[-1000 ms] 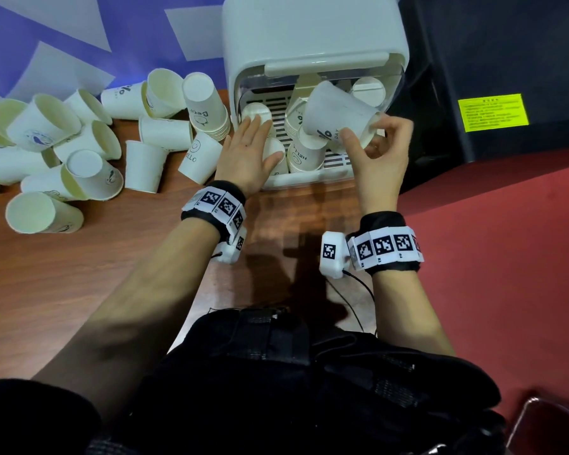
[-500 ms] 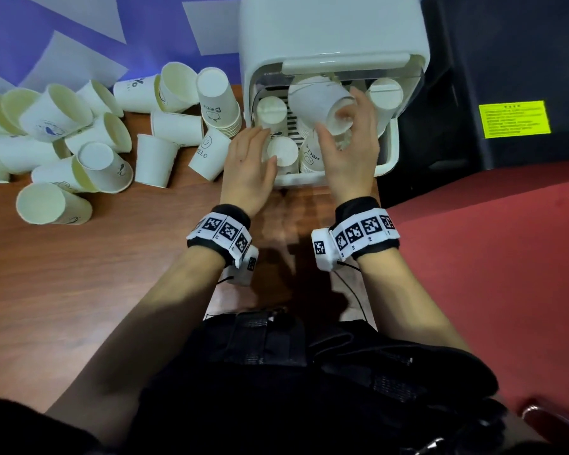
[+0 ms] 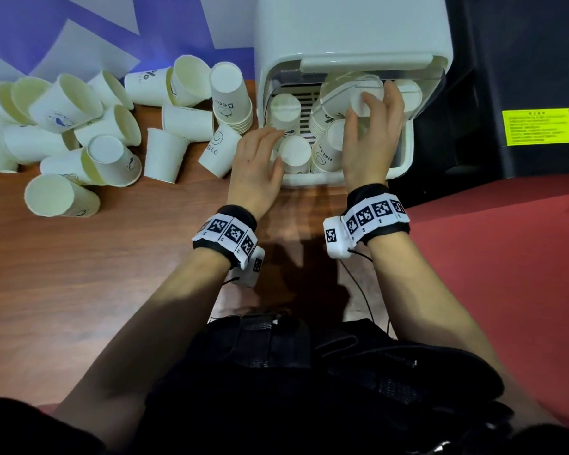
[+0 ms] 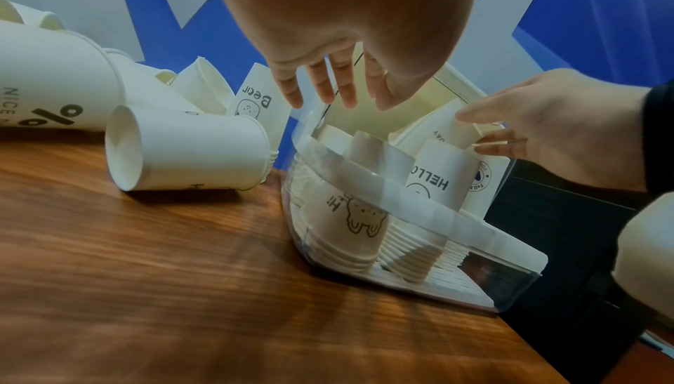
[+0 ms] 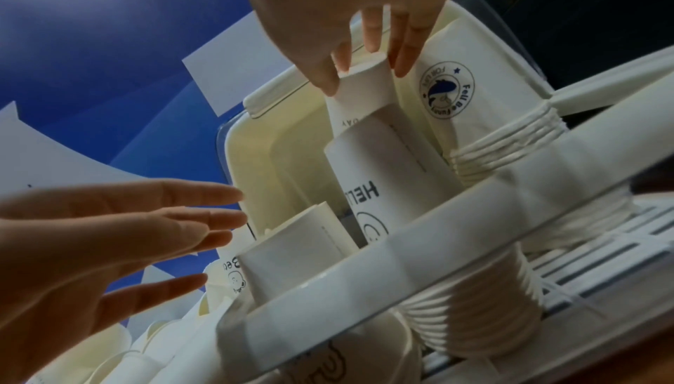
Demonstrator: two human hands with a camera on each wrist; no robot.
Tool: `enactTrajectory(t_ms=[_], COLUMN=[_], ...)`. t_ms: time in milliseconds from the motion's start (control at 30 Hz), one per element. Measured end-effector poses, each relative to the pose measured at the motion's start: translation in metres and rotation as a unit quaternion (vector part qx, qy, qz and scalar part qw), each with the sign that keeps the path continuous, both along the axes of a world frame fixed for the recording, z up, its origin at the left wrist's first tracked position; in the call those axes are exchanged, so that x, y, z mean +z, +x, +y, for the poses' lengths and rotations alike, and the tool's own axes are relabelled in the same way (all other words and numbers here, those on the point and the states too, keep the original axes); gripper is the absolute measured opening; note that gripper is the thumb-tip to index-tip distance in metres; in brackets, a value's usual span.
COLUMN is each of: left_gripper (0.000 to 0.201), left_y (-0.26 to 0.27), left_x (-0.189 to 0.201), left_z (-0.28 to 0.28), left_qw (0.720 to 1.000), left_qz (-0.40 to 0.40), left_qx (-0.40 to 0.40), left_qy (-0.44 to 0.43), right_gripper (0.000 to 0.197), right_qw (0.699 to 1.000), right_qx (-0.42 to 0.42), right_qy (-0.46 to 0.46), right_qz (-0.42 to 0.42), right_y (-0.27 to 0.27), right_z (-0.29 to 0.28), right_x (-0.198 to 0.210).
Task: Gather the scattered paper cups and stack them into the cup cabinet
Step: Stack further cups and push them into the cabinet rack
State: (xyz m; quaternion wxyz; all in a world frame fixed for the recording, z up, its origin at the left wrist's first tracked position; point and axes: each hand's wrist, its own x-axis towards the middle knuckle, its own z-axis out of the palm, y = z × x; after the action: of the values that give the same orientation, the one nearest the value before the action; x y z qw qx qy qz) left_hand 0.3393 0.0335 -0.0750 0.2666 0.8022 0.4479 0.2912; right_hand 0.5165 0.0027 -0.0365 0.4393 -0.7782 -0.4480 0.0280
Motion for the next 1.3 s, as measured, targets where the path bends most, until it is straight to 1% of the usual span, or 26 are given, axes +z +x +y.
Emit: enactTrajectory(t_ms=[67,200,300,367,500,567,700,767,900,1000,1133,1233,1300], left_gripper=[0.041,0.041,0.041,0.041,0.041,0.041,0.039,0.038,0.038,0.037,0.038,0.039,0.040], left_y=[-0.002,-0.004,-0.005,-0.004,-0.006,-0.008,-0.011,-0.014,-0.022,-0.035,-0.060,-0.087,-0.109], left_x=[0.002,0.003,0.004,0.005,0.005,0.005,0.008,0.013,0.031,0.044,0.059,0.066,0.072], left_z=[-0.001,0.000,0.000,-0.001,-0.004,-0.004,-0.005,-0.006,-0.013,-0.024,-0.045,-0.055,-0.059], left_qw=[1.000,1.000,1.000,1.000,1.000,1.000,1.000,1.000,0.999,0.998,0.997,0.996,0.993], left_qz=[0.000,-0.006,-0.011,-0.009,-0.005,-0.002,0.000,-0.002,-0.020,-0.033,-0.033,-0.022,-0.021], left_qx=[0.003,0.011,0.011,0.010,0.009,0.010,0.009,0.004,0.028,0.042,0.064,0.086,0.114], left_qy=[-0.008,-0.010,-0.016,-0.019,-0.022,-0.023,-0.007,0.006,0.007,0.018,0.030,0.033,0.032], right_gripper=[0.032,0.056,0.066,0.072,0.074,0.074,0.073,0.071,0.066,0.060,0.052,0.046,0.043], right_qw=[0.999,0.995,0.991,0.984,0.949,0.938,0.926,0.929,0.959,0.969,0.970,0.979,0.978], right_qx=[0.010,0.034,0.044,0.062,0.114,0.122,0.132,0.127,0.091,0.070,0.101,0.140,0.174], right_qy=[-0.017,-0.060,-0.096,-0.146,-0.287,-0.319,-0.351,-0.346,-0.269,-0.238,-0.215,-0.133,-0.078], right_qz=[-0.028,-0.076,-0.085,-0.076,-0.065,-0.054,-0.041,-0.042,0.003,0.011,0.054,0.072,0.084], right_y=[0.001,0.002,0.008,0.010,0.010,0.011,0.011,0.008,-0.008,-0.026,-0.062,-0.096,-0.122], right_z=[0.002,0.002,0.005,0.009,0.014,0.016,0.020,0.015,-0.010,-0.030,-0.048,-0.057,-0.060], right_x=[-0.002,-0.001,-0.001,0.001,0.010,0.015,0.024,0.030,0.040,0.043,0.053,0.065,0.073])
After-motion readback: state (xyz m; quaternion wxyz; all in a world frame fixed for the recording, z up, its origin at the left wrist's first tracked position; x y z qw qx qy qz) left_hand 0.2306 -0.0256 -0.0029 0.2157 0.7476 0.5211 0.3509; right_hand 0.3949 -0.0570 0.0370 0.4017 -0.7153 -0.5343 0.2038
